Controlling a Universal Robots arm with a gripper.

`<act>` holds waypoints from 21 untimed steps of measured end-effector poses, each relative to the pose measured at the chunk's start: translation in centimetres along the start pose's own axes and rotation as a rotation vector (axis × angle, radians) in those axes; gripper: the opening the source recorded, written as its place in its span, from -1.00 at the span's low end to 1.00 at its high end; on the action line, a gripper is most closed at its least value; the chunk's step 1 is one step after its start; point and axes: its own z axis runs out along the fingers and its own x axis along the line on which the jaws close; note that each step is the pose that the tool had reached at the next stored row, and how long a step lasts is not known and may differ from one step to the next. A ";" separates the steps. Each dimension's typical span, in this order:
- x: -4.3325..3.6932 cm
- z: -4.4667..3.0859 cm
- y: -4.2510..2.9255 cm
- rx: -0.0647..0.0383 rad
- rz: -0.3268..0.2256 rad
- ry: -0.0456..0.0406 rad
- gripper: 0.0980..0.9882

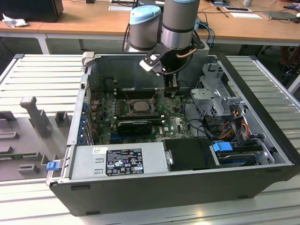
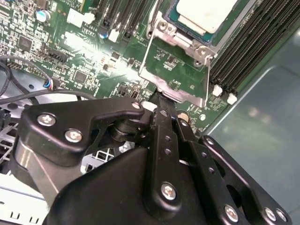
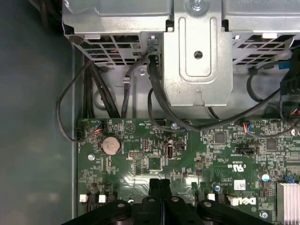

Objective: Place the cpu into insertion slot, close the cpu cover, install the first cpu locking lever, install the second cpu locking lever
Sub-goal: 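Close the cpu cover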

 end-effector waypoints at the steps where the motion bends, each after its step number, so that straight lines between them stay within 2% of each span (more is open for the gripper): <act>1: 0.00 -0.11 -0.11 0.000 0.000 0.0000 -0.98; 2: 0.00 -0.18 -0.24 0.000 0.000 -0.0001 -0.98; 5: -0.01 -0.24 -1.29 0.000 0.000 -0.0001 -0.98; 9: -0.01 -0.25 -1.58 0.000 0.000 0.0001 -0.98; 15: -0.02 -0.47 -2.75 0.000 0.000 0.0002 -0.98; 21: -0.03 -0.63 -4.44 0.000 0.000 0.0002 -0.98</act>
